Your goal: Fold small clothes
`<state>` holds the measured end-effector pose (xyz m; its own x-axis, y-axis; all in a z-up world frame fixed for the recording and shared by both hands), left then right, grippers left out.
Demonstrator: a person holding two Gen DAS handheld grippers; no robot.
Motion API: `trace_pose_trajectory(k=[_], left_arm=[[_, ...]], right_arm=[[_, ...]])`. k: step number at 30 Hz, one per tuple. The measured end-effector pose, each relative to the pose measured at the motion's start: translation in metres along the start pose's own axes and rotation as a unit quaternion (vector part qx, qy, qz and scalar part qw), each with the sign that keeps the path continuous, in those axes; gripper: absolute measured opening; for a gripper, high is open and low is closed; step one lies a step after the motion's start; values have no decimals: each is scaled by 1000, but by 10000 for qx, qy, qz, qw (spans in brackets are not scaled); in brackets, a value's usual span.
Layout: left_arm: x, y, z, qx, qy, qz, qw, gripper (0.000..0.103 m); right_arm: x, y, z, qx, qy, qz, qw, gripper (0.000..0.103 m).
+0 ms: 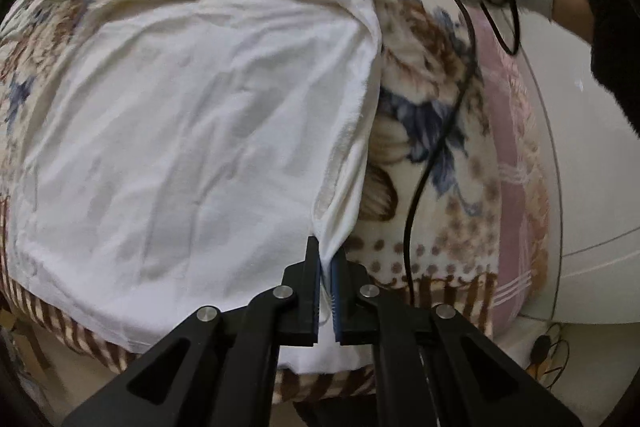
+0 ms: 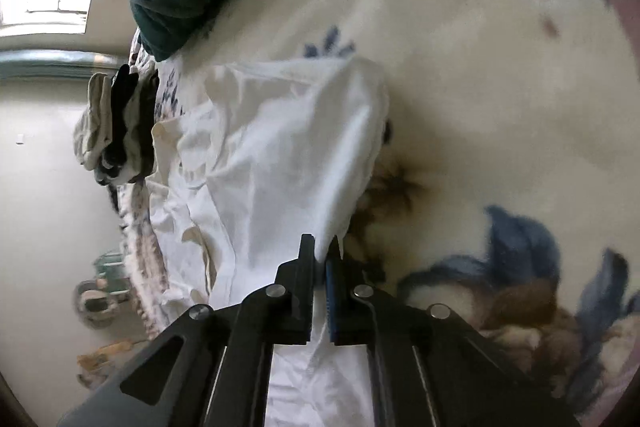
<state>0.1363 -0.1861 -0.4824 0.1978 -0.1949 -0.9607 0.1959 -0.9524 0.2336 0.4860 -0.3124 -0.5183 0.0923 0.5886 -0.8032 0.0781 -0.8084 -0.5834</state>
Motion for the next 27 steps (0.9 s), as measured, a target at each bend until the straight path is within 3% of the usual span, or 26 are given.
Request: trace_pose_trajectory(k=[7, 12, 21, 27], left_arm=[[-48, -56, -17, -583, 280, 266, 9976, 2], [-70, -125, -32, -1145, 401, 257, 9923, 2], [-72, -241, -53, -1903, 443, 201, 9805, 2], [-47, -300, -57, -2262, 283, 216, 9734, 2]], right_arm=[[-38, -75, -2, -557, 43, 415, 9976, 4], [-23, -143, -10, -973, -97, 848, 9916, 4], [106, -273, -28, -1470, -561, 1647, 9737, 3], [181, -314, -24, -1763, -825, 2234, 9551, 3]])
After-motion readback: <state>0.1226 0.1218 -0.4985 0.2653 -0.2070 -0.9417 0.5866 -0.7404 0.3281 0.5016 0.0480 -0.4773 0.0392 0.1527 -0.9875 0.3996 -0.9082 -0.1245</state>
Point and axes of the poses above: each gripper's, at about its wrist camera, not at the fingertips, and x roughly the way its jaws point, y to its right, z to its underside, the point moved 8 cm from there along x, roughly the way its jaws point, and after that the axes turned 12 degrees about -x, right-handed, at the moved point
